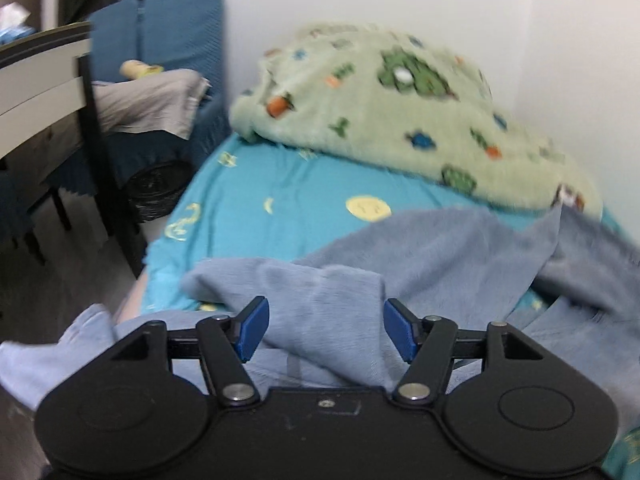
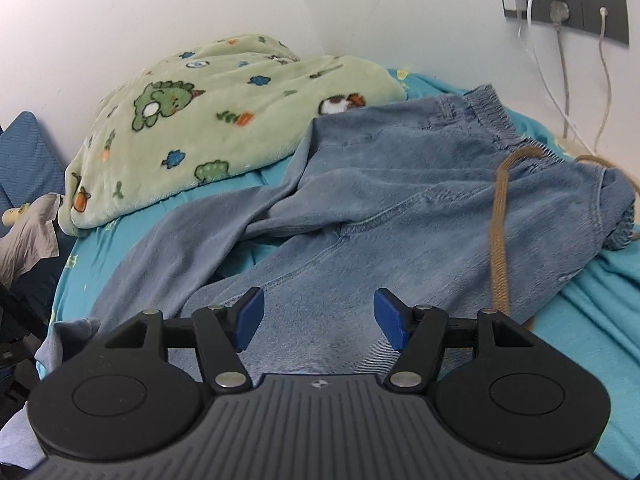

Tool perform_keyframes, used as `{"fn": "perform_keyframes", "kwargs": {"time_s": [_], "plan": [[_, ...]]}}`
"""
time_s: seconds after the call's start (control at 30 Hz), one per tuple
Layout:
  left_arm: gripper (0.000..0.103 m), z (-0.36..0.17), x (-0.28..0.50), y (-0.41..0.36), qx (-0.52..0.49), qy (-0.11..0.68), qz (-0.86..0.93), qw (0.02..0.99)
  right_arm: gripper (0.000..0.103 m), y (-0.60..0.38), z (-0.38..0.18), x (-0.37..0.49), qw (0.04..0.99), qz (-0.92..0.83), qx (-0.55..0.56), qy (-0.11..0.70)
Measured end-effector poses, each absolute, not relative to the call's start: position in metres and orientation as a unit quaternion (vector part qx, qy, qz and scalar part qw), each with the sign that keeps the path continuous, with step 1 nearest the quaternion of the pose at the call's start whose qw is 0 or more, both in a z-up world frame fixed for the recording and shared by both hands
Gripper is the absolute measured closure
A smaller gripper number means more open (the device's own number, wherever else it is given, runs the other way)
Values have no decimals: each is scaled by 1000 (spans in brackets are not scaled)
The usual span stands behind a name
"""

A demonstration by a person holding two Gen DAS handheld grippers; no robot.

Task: Fold clothes

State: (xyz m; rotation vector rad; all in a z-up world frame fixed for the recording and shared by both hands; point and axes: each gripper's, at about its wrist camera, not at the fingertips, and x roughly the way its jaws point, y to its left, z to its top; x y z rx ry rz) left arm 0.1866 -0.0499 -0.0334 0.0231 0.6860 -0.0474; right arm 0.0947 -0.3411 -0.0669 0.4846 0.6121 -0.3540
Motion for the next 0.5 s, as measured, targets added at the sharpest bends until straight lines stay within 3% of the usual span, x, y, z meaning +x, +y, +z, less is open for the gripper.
{"fn": "perform_keyframes", "kwargs": {"time_s": [0.13,0.17,0.3,0.5], "plan": [[47,-55,213,-69,59,348,-16,935,39,-338,-77,105,905,-161,245,310],[53,-60,219,-71,69,353,-14,933,39,-336,-78,107,906,-158,242,310],[97,-65,245,-74,106,367,-8,924,40,-329,-83,115,907,-148,235,316],[99,-2,294,-39,35,328,20,944,40,-323,-90,121,905,-143,225,330]]}}
